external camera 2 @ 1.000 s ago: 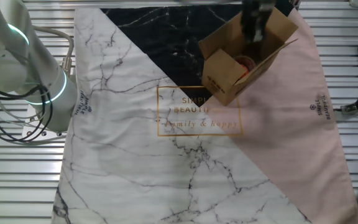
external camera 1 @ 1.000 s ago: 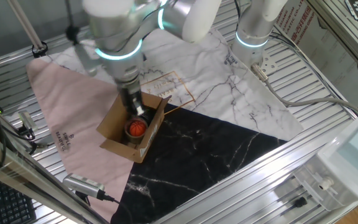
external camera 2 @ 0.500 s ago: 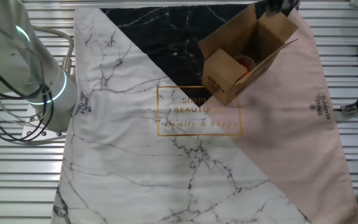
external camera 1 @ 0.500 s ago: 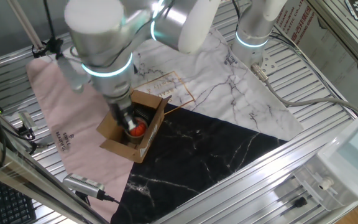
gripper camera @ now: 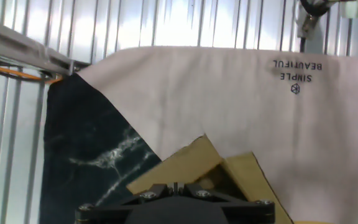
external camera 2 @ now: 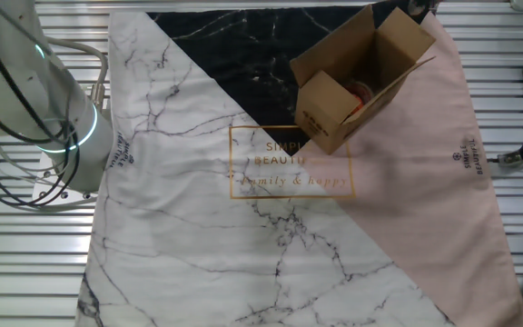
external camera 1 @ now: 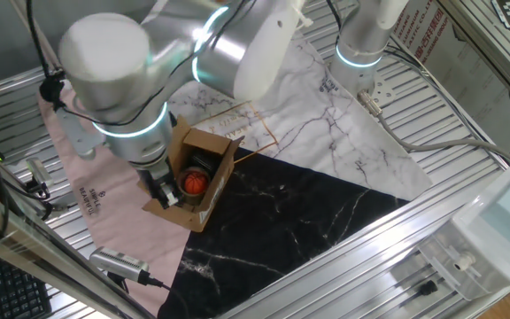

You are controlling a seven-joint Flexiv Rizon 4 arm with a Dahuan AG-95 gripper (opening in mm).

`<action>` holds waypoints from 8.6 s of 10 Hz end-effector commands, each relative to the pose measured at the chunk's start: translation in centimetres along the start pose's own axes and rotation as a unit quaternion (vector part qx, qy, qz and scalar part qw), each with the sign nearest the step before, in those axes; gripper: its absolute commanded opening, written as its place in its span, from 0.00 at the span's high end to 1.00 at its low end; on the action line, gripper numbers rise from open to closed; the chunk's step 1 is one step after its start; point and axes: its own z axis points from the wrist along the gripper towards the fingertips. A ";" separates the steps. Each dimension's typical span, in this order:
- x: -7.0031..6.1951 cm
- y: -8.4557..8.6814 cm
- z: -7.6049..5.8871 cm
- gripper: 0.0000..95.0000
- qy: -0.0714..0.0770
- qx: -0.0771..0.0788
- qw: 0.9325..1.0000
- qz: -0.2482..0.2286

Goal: Cover the box

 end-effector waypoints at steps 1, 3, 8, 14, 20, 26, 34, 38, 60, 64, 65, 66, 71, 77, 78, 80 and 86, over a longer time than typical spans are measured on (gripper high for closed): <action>-1.2 0.5 0.2 1.00 -0.003 0.000 1.000 0.001; -3.1 1.2 0.8 1.00 -0.003 0.000 1.000 0.003; -5.6 0.7 4.0 1.00 -0.006 -0.007 1.000 0.000; -6.5 0.2 6.1 1.00 -0.002 -0.010 1.000 0.003; -5.4 1.2 7.9 1.00 0.004 -0.009 1.000 0.012; -2.2 -0.6 7.8 1.00 0.001 -0.012 1.000 0.005; -0.6 -0.5 5.7 1.00 0.006 -0.015 1.000 0.010; 1.0 -1.3 5.6 1.00 0.005 -0.016 1.000 0.005; 6.3 -4.4 9.9 1.00 -0.009 -0.025 1.000 -0.002; 6.1 -4.5 10.6 1.00 -0.008 -0.024 1.000 -0.004; 6.1 -4.4 10.6 1.00 -0.008 -0.024 1.000 -0.004; 6.2 -4.3 10.7 1.00 -0.009 -0.024 1.000 -0.004; 6.2 -3.8 11.1 1.00 -0.008 -0.024 1.000 -0.006; 7.3 -3.0 7.7 1.00 0.001 -0.030 0.999 -0.035; 7.5 -2.8 7.3 1.00 0.000 -0.028 0.999 -0.035; 8.2 -2.5 5.9 1.00 -0.001 -0.017 0.999 -0.039; 8.8 -6.7 1.4 1.00 0.003 -0.011 0.998 -0.063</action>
